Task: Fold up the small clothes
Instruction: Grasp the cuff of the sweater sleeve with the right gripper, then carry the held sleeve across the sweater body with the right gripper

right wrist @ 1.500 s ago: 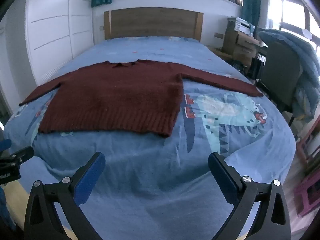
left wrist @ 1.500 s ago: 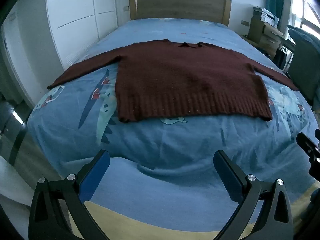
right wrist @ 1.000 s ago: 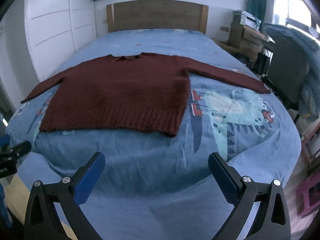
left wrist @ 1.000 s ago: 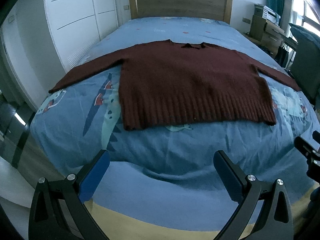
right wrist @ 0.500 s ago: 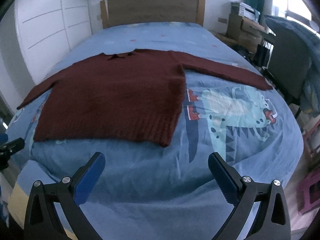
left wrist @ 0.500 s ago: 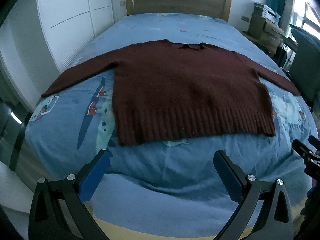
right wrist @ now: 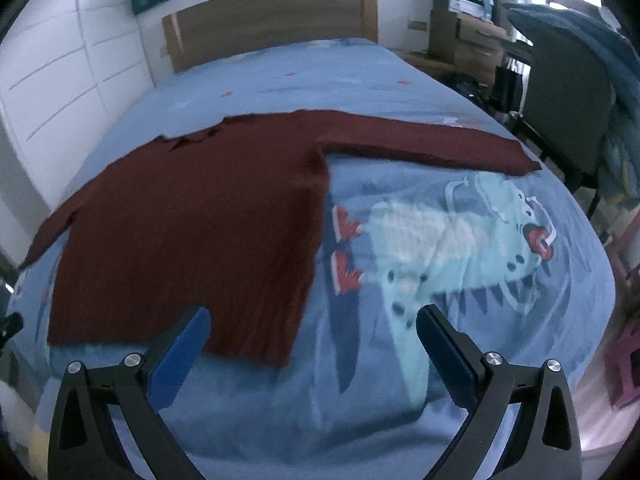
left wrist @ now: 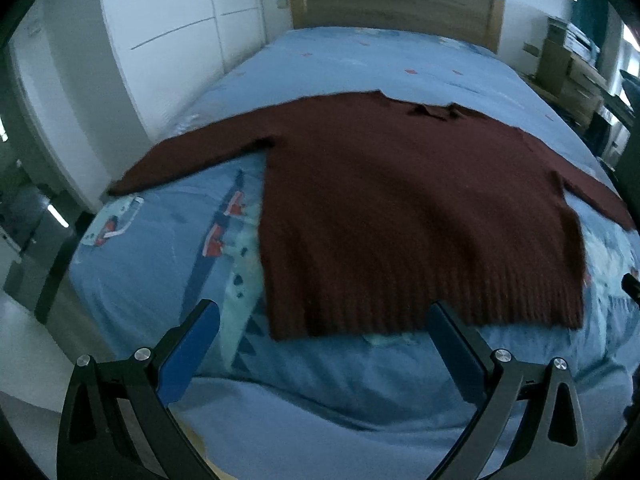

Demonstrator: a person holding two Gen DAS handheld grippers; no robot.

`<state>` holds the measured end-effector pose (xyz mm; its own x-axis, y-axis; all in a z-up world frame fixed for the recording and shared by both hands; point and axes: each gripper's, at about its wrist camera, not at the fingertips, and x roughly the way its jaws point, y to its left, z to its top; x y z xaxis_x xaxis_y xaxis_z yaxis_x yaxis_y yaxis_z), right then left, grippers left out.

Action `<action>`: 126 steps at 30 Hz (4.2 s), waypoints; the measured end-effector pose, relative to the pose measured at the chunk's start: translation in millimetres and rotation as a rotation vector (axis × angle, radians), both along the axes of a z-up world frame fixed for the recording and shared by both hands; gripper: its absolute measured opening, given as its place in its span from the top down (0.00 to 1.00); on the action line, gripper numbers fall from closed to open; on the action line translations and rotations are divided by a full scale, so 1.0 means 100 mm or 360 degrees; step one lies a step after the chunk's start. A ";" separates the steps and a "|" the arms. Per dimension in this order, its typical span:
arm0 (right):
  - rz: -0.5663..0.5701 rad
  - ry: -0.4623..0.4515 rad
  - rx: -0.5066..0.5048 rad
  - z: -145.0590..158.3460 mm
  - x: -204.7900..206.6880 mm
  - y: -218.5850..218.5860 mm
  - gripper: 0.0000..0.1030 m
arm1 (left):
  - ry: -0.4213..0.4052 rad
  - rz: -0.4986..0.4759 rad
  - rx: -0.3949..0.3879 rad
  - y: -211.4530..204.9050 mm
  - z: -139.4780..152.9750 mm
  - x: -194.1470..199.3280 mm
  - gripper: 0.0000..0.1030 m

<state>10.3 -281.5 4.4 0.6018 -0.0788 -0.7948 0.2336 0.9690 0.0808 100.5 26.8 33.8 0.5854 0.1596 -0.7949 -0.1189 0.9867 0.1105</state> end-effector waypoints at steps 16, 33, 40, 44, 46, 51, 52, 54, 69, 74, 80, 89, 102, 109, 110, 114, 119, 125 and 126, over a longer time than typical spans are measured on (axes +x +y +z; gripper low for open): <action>-0.0312 0.0005 0.0208 -0.37 0.94 -1.63 0.00 | 0.0120 0.0173 0.0039 0.09 -0.11 0.40 0.01; -0.0822 -0.0074 0.0714 -0.84 1.27 -3.29 0.29 | 0.0181 0.0218 -0.0005 0.08 -0.26 0.60 0.01; -0.0966 -0.0181 0.0849 -0.90 1.35 -3.63 0.34 | 0.0206 0.0267 -0.0041 0.16 -0.28 0.63 0.01; -0.1029 -0.0244 0.0922 -0.91 1.39 -3.78 0.35 | 0.0209 0.0276 -0.0032 0.18 -0.29 0.64 0.01; -0.1080 -0.0286 0.0972 -0.95 1.39 -3.88 0.42 | 0.0216 0.0282 -0.0036 0.18 -0.31 0.64 0.01; -0.1191 -0.0309 0.1070 -1.01 1.38 -4.08 0.68 | 0.0230 0.0277 -0.0044 0.17 -0.35 0.63 0.01; -0.1193 -0.0310 0.1091 -1.01 1.38 -4.12 0.75 | 0.0236 0.0275 -0.0045 0.17 -0.36 0.63 0.01; -0.1142 -0.0291 0.1081 -0.97 1.43 -4.11 0.85 | 0.0242 0.0271 -0.0052 0.17 -0.37 0.64 0.01; -0.0608 -0.0360 0.1174 -0.30 2.25 -3.20 0.90 | 0.0226 0.0264 -0.0232 0.27 -0.37 0.61 0.01; -0.0420 -0.0327 0.1265 -0.17 2.57 -2.59 0.90 | 0.0215 0.0295 -0.0291 0.42 -0.36 0.55 0.01; -0.0187 -0.0257 0.1383 -0.08 2.97 -1.67 0.90 | 0.0189 0.0338 -0.0334 0.59 -0.34 0.48 0.01; 0.0094 -0.0157 0.1513 0.00 3.50 -0.28 0.90 | 0.0177 0.0412 -0.0381 0.90 -0.36 0.35 0.01; 0.0452 0.0071 0.1482 -0.35 3.65 1.44 0.88 | 0.0197 0.0521 -0.0432 1.23 -0.49 0.23 0.01; 0.0561 0.0238 0.1388 -0.65 3.62 2.06 0.87 | 0.0211 0.0521 -0.0449 1.27 -0.54 0.21 0.01; 0.0563 0.0241 0.1392 -0.66 3.64 2.05 0.87 | 0.0211 0.0523 -0.0450 1.28 -0.54 0.21 0.01; 0.0565 0.0215 0.1370 -0.66 3.66 2.03 0.87 | 0.0214 0.0541 -0.0456 1.34 -0.57 0.19 0.01; 0.0627 0.0356 0.1204 -0.85 3.65 2.23 0.71 | 0.0210 0.0550 -0.0463 1.34 -0.61 0.18 0.01; 0.0741 0.0425 0.1099 -1.00 3.47 2.43 0.54 | 0.0179 0.0506 -0.0461 1.32 -0.58 0.19 0.01; 0.0768 0.0430 0.1081 -0.98 3.46 2.45 0.53 | 0.0179 0.0502 -0.0470 1.32 -0.58 0.20 0.01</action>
